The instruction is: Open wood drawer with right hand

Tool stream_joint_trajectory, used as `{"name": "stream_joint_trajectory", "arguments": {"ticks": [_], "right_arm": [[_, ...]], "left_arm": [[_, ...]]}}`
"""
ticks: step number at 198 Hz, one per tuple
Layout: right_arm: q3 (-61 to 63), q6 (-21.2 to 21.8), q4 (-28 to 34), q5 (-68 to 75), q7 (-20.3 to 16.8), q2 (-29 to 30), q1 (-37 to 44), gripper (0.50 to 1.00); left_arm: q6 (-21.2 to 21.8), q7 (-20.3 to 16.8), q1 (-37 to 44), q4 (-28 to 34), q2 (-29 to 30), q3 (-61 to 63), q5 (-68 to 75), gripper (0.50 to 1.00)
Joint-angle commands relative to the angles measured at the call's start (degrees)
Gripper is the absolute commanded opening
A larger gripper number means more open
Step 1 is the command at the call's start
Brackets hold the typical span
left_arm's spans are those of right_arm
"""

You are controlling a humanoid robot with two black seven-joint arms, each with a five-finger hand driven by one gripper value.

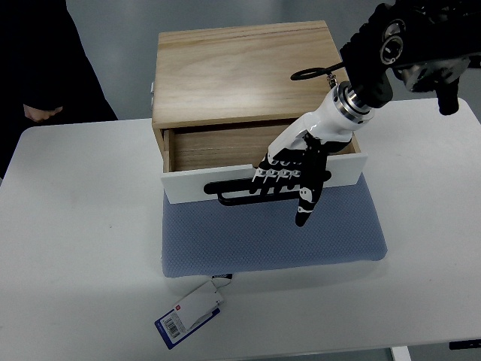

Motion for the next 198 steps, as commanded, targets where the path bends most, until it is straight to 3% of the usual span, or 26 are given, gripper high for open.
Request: {"name": "stream_joint_trajectory", "arguments": {"ticks": [1,121,198], "right_arm": [[0.0,0.0,0.8,-0.1,0.0,-0.4,0.4,0.932],[0.4,0.0,1.8,0.2,0.3,-4.3,5.7,0.932],[9.2,0.0,-1.8,2.6,0.4,-18.5,7.0,0.93]], "left_arm": [[0.0,0.0,0.0,0.0,0.0,0.0,0.0,1.0],[0.0,0.0,0.0,0.0,0.0,0.0,0.0,1.0],[0.0,0.0,0.0,0.0,0.0,0.0,0.0,1.0]]}}
